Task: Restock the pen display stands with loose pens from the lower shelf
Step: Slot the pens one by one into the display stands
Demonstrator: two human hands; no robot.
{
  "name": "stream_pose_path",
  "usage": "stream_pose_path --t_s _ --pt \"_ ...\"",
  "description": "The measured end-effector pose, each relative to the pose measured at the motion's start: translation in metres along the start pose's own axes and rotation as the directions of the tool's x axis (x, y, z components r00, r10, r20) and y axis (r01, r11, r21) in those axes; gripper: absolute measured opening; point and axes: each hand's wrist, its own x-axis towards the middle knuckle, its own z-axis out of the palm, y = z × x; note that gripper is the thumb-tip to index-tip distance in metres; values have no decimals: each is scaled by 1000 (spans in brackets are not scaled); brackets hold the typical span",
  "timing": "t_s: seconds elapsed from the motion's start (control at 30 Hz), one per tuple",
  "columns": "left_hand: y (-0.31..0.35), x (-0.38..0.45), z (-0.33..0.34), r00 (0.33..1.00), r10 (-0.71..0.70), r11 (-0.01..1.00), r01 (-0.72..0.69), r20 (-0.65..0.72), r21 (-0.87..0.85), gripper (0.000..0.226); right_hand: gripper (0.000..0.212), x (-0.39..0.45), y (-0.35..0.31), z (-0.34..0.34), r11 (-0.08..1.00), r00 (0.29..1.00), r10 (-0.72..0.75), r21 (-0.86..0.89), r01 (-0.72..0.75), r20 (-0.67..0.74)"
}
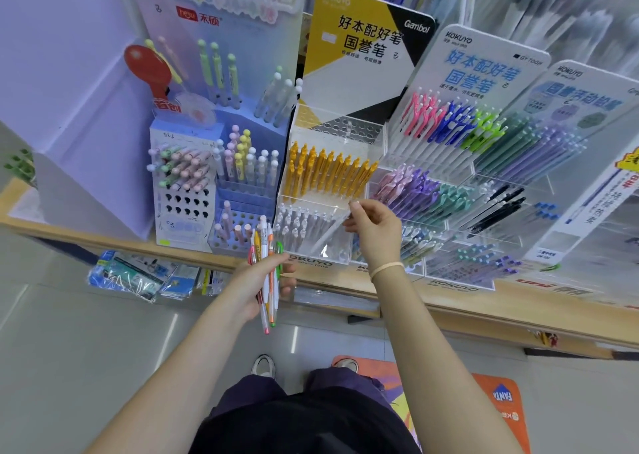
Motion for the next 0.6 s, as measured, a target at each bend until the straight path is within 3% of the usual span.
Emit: stream_pose_path --t_s 0.13,0.3,0.6 --pt "1 0 4 999 11 1000 -11 35 -1 20 5 4 7 10 997 999 -48 -64 47 -8" --pt "3 3 6 998 20 1000 -20 52 3 21 21 6 15 18 983 996 -87 -163 89 23" --pt "7 6 9 998 18 1000 -19 68 10 23 19 14 26 26 957 989 -144 -249 150 42"
